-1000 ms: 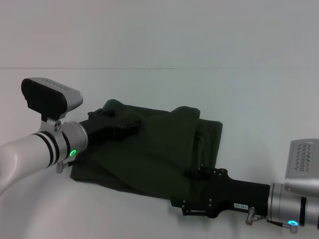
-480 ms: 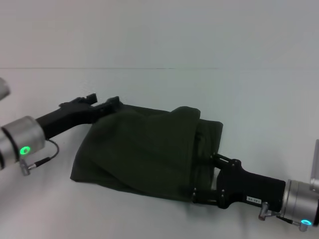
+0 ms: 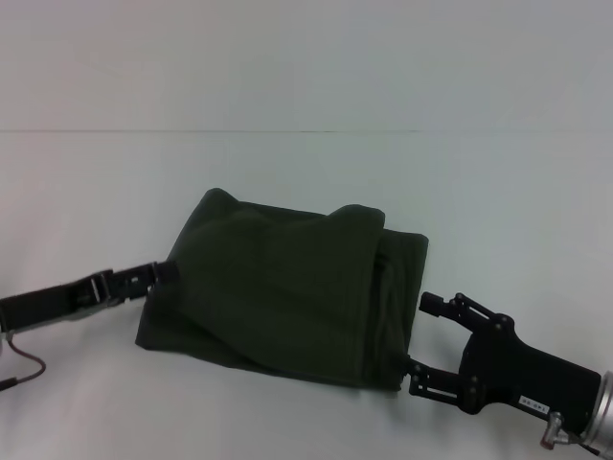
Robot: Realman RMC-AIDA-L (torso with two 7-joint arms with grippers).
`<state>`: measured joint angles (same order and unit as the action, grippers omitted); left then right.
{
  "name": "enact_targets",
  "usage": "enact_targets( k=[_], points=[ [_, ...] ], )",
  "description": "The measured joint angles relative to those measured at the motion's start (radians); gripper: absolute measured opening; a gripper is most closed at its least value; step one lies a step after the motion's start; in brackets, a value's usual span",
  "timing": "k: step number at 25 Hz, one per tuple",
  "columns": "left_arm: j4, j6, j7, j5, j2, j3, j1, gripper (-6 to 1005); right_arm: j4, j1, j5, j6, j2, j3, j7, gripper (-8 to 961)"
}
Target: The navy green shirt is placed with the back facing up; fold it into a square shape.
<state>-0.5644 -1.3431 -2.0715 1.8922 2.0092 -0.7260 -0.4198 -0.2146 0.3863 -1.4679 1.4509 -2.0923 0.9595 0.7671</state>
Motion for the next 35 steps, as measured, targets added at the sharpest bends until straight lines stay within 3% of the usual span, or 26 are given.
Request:
enact_targets(
  k=[4, 9, 15, 25, 35],
  points=[
    [0.001, 0.014, -0.067, 0.105, -0.009, 0.002, -0.031, 878, 0.004, -0.003, -0.007, 0.004, 0.002, 0.005, 0.000, 944],
    [-0.014, 0.069, -0.060, 0.112, -0.002, 0.002, -0.036, 878, 0.008, -0.008, -0.012, 0.004, 0.002, 0.009, -0.001, 944],
    [-0.012, 0.105, -0.059, 0.125, -0.009, 0.001, -0.034, 872, 0.009, -0.016, -0.012, 0.007, 0.002, 0.009, -0.001, 945],
    [0.002, 0.107, -0.064, 0.198, 0.008, -0.007, -0.058, 849, 0.009, -0.018, -0.012, 0.010, 0.000, 0.021, -0.002, 944],
    [0.001, 0.080, -0.043, 0.234, 0.003, -0.008, -0.053, 822, 0.011, -0.021, -0.012, 0.018, 0.000, 0.022, -0.001, 944]
  ],
)
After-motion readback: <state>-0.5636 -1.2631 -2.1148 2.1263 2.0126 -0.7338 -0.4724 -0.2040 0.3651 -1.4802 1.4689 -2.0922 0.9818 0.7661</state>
